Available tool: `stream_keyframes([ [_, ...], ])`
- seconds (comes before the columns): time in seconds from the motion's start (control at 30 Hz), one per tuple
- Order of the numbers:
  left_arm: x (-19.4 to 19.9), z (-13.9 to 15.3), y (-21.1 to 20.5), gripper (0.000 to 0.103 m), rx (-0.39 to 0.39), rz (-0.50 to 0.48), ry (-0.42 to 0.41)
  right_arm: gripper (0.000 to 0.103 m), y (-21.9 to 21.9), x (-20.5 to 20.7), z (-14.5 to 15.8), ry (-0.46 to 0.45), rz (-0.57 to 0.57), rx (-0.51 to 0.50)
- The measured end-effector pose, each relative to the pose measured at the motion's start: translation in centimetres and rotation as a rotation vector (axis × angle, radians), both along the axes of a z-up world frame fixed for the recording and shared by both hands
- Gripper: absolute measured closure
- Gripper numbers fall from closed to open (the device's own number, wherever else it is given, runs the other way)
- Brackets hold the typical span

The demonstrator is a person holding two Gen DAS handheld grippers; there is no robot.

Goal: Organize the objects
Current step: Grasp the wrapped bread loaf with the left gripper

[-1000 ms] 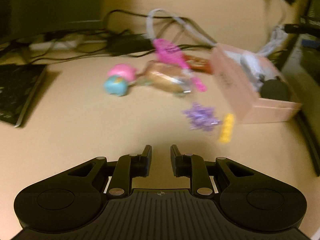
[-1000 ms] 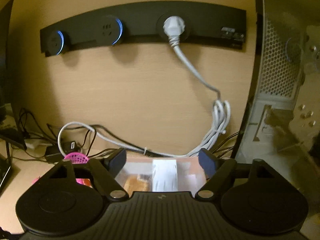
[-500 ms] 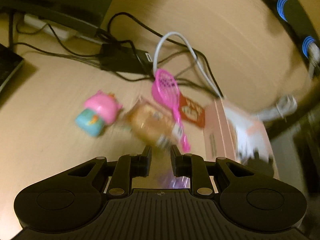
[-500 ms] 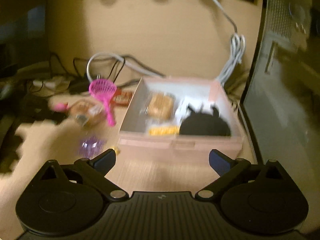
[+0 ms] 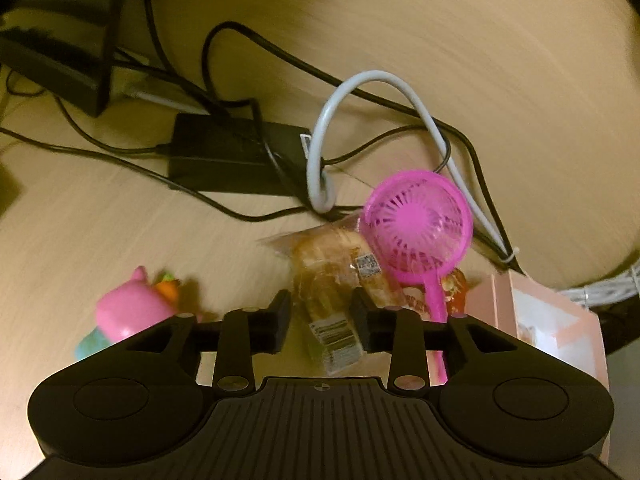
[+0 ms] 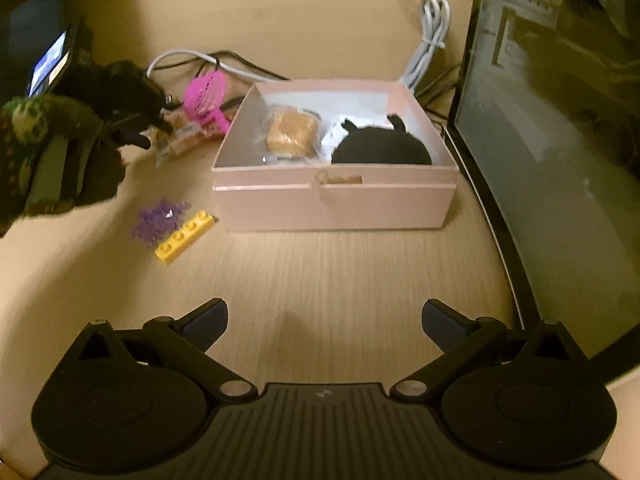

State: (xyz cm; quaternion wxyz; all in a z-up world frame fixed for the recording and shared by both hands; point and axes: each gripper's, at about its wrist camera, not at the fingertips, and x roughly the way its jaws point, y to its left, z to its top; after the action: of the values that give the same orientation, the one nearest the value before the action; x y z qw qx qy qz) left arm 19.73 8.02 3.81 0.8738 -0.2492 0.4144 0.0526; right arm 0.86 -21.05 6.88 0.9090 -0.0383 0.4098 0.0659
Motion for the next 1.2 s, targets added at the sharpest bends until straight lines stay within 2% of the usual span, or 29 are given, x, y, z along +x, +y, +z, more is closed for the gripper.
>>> stream_keyframes([
  [0.1,1.0,-0.6,0.6,0.057,-0.089,0.048,0.003,0.000,0.3,-0.3,-0.1,0.009,0.007,0.008],
  [0.13,1.3,-0.9,0.8,0.051,-0.099,0.060,0.001,0.000,0.4,-0.3,-0.1,0.012,0.011,0.010],
  [0.2,1.8,-1.5,0.9,0.048,-0.108,0.066,-0.016,0.000,0.7,-0.3,-0.5,0.025,0.016,0.005],
  [0.27,1.9,-1.6,0.9,0.053,-0.108,0.059,-0.035,0.000,0.9,-0.2,-1.0,0.038,0.024,-0.003],
  [0.3,1.8,-1.5,0.8,0.059,-0.109,0.044,-0.045,0.000,1.0,-0.2,-1.2,0.043,0.027,-0.006],
  [0.47,0.5,-0.7,0.5,0.068,-0.065,-0.021,-0.044,0.000,1.0,0.2,-2.3,0.084,0.028,0.012],
  [0.63,-2.9,-0.2,0.7,0.070,-0.045,-0.132,-0.031,0.000,1.1,1.1,-3.3,0.122,0.028,0.037],
  [0.7,-5.3,0.1,0.9,0.071,-0.036,-0.188,-0.027,0.000,1.0,1.4,-3.8,0.151,0.031,0.053],
  [0.8,-8.6,0.6,1.8,0.072,-0.011,-0.243,-0.028,0.000,1.1,1.3,-3.9,0.146,0.028,0.048],
  [0.93,-12.9,1.0,3.0,0.073,0.004,-0.276,-0.031,0.000,1.1,1.0,-3.9,0.149,0.039,0.040],
  [1.03,-16.0,1.5,3.5,0.074,0.044,-0.290,-0.052,0.000,1.7,1.5,-3.8,0.183,0.044,0.001],
  [1.1,-17.6,1.8,4.2,0.074,0.052,-0.274,-0.069,0.000,2.2,1.9,-3.7,0.207,0.047,-0.009],
  [1.2,-18.9,2.4,6.0,0.074,0.039,-0.229,-0.095,0.000,3.2,3.0,-3.4,0.246,0.122,-0.015],
])
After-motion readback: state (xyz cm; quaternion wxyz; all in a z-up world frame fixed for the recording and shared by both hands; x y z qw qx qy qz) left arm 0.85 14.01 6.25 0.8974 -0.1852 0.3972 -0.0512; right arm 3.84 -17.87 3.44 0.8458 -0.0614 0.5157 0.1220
